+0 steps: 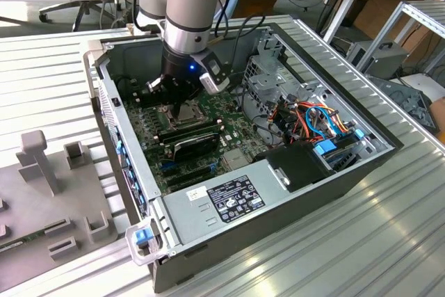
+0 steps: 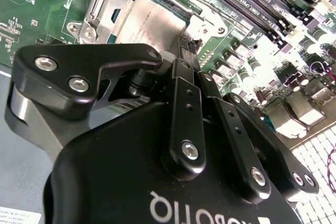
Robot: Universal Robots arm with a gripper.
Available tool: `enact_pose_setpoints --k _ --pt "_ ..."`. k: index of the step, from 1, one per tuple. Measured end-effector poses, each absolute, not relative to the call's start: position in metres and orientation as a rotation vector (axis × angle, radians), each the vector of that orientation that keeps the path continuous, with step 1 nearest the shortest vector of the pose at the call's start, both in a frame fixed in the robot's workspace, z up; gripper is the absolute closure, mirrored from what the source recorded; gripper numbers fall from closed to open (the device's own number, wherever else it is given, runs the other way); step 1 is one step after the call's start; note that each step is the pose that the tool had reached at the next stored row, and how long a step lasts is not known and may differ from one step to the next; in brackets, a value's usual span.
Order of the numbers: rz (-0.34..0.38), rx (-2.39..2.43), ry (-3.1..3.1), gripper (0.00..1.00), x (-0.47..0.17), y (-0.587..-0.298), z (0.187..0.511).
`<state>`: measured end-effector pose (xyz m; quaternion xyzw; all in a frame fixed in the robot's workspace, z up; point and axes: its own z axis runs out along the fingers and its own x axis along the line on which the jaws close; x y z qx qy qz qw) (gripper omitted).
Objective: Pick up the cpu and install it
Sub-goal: 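Close the cpu cover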
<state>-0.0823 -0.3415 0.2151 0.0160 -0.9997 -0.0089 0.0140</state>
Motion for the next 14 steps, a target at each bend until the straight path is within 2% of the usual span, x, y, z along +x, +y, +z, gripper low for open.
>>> enact_pose_setpoints --k 14 --pt "-0.027 0.05 -3.113 0.89 -0.0847 -0.3415 0.2098"
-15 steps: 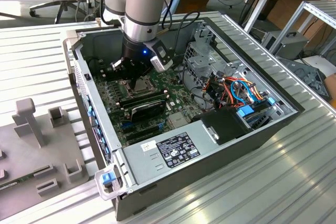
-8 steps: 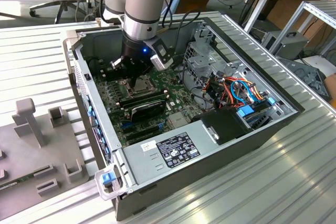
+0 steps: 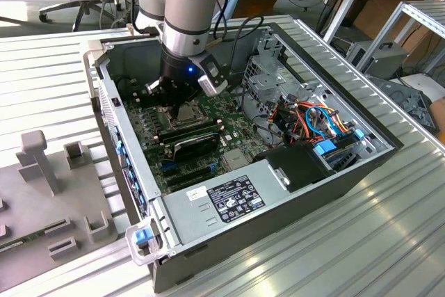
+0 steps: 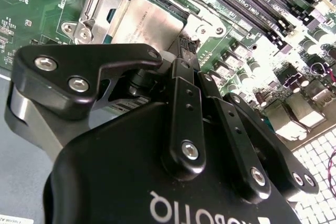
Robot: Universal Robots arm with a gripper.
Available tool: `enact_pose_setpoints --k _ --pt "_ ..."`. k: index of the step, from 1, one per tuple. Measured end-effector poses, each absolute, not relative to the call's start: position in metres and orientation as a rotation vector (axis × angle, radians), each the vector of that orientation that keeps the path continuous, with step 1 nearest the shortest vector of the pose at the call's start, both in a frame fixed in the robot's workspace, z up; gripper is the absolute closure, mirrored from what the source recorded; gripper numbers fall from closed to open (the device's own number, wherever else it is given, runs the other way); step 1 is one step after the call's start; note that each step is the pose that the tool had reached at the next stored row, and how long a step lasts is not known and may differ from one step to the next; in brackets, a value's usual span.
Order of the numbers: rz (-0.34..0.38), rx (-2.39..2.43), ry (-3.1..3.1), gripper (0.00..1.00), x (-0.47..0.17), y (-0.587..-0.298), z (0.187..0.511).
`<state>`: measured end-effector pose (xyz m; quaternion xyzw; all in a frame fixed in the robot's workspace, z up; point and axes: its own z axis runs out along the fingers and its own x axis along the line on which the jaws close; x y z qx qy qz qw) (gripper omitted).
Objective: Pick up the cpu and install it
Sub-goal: 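Close the cpu cover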
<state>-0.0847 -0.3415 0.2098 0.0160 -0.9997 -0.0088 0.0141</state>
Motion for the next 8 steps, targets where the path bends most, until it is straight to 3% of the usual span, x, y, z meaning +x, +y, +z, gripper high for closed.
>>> enact_pose_setpoints --k 8 --pt "-0.028 0.05 -3.113 0.89 -0.085 -0.341 0.22"
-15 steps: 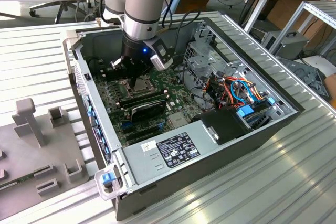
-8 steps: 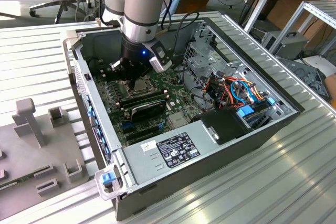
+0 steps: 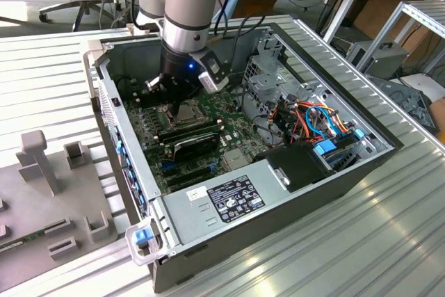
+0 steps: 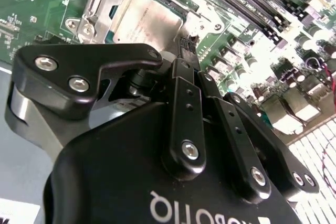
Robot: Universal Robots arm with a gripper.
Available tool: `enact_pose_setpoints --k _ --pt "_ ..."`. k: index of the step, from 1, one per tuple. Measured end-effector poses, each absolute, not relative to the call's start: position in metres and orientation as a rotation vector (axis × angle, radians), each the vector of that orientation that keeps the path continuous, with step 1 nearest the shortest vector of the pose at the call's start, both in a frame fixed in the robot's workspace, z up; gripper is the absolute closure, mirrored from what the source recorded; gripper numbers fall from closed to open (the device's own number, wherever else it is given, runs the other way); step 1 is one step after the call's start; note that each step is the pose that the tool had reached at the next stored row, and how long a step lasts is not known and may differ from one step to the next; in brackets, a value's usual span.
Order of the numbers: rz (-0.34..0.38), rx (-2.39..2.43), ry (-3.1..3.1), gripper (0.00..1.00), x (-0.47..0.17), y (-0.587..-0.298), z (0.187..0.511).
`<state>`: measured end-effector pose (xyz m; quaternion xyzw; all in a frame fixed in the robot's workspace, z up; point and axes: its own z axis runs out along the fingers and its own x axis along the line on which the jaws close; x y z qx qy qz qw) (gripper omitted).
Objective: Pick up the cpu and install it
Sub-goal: 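Close the cpu cover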
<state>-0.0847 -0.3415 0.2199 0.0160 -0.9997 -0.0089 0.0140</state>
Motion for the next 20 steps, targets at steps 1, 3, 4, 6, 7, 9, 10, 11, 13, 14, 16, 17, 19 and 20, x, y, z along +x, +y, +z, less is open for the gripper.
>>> enact_pose_setpoints --k 1,3,4,6,7,9,10,11,13,14,16,17,19,20 --pt "-0.028 0.05 -3.113 0.89 -0.085 -0.341 0.222" --pt "-0.028 0.05 -3.113 0.89 -0.085 -0.341 0.227" --pt "-0.028 0.05 -3.113 0.89 -0.085 -0.341 0.23" --pt "-0.028 0.05 -3.113 0.89 -0.085 -0.341 0.232" --pt "-0.028 0.05 -3.113 0.89 -0.085 -0.341 0.232" --pt "-0.028 0.05 -3.114 0.89 -0.088 -0.342 0.232" --pt "-0.028 0.05 -3.114 0.89 -0.09 -0.341 0.232" --pt "-0.028 0.05 -3.114 0.89 -0.091 -0.341 0.232" --pt "-0.028 0.05 -3.114 0.89 -0.093 -0.342 0.229" --pt "-0.028 0.05 -3.114 0.89 -0.093 -0.343 0.227" --pt "-0.028 0.05 -3.114 0.89 -0.094 -0.343 0.223" --pt "-0.028 0.05 -3.114 0.89 -0.094 -0.343 0.221" --pt "-0.028 0.05 -3.114 0.89 -0.094 -0.343 0.219" --pt "-0.028 0.05 -3.114 0.89 -0.094 -0.343 0.217"
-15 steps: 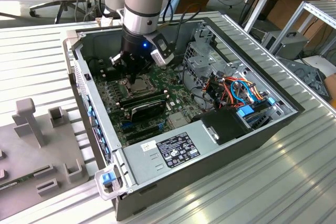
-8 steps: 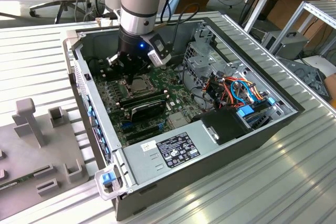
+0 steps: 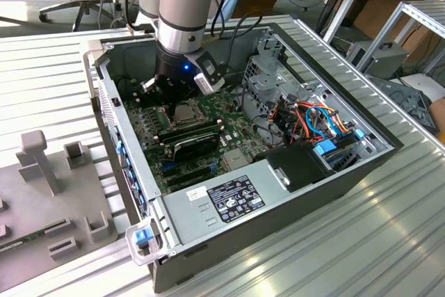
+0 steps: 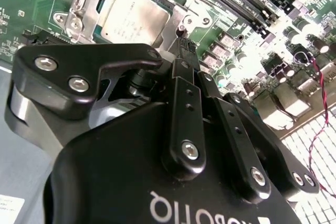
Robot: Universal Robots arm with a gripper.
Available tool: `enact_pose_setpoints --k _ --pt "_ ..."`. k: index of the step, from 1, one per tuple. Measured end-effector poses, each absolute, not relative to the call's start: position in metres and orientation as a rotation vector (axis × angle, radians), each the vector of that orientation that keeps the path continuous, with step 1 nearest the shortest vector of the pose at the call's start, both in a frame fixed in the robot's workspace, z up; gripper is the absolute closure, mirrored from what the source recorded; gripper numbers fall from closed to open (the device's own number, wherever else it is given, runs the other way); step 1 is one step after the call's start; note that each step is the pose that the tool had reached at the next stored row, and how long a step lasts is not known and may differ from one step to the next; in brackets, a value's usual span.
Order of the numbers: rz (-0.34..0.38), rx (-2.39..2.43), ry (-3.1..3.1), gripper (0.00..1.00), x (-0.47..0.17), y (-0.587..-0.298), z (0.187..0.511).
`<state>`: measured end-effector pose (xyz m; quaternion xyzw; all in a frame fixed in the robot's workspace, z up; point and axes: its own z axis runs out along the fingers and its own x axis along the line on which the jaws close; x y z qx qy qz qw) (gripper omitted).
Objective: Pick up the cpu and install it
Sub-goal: 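Close the cpu cover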
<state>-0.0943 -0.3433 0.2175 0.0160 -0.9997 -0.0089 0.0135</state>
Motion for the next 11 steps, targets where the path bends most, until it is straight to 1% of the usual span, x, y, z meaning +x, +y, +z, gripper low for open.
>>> enact_pose_setpoints --k 4,11 --pt "-0.027 0.05 -3.114 0.89 -0.0943 -0.3437 0.213" --pt "-0.025 0.05 -3.114 0.89 -0.0945 -0.3444 0.2149"
